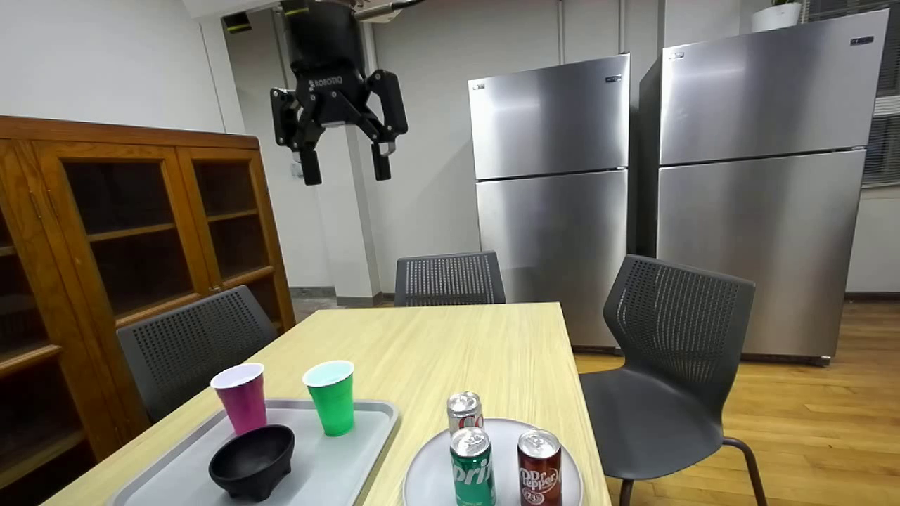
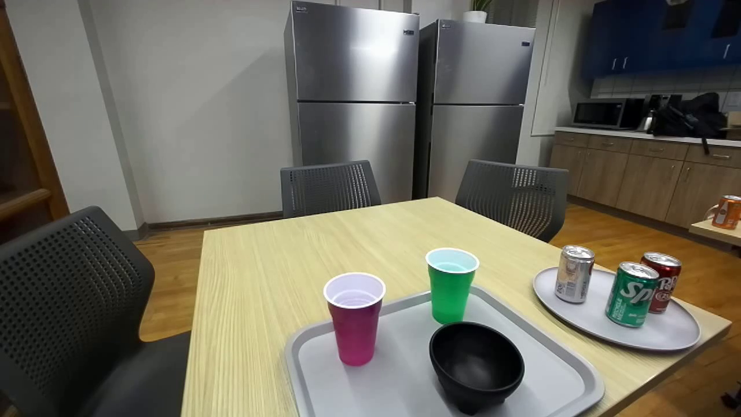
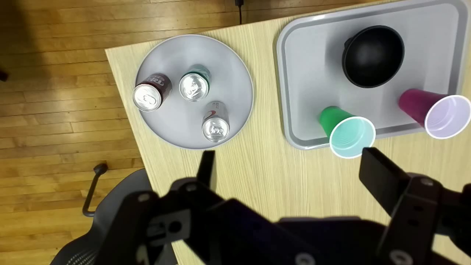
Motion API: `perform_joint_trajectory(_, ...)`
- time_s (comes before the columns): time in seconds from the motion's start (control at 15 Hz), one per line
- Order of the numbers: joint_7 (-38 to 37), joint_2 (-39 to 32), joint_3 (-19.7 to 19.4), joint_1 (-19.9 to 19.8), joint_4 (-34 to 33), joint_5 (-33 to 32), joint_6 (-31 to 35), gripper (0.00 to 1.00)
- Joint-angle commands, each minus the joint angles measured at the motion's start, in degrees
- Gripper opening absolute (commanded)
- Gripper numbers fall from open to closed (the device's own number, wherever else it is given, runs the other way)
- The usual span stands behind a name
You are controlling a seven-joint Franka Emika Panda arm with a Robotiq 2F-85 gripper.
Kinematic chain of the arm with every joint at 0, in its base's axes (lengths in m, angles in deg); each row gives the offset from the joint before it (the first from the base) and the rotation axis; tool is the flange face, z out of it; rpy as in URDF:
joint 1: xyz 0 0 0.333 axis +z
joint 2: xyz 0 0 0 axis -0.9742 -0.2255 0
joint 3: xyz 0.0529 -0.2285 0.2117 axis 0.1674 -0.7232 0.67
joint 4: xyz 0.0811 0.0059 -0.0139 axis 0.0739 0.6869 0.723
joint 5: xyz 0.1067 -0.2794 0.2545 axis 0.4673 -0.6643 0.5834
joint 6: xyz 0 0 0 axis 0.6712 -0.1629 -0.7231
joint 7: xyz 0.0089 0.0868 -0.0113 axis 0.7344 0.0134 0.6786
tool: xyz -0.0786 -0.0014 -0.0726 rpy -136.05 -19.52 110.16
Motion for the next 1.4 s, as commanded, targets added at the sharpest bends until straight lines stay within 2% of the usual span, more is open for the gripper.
perform_joint_trajectory(0.0,0.2,-0.1,0.3,-0.4,-0.1,0.2,-0.1,1.00)
perform_joint_trajectory(1.07,0.2,-0.1,0.3,-0.4,-0.1,0.2,-0.1,1.00)
perform_joint_trajectory(1.33,1.3,-1.0,0.9,0.6,2.2,-0.4,3.7,1.00)
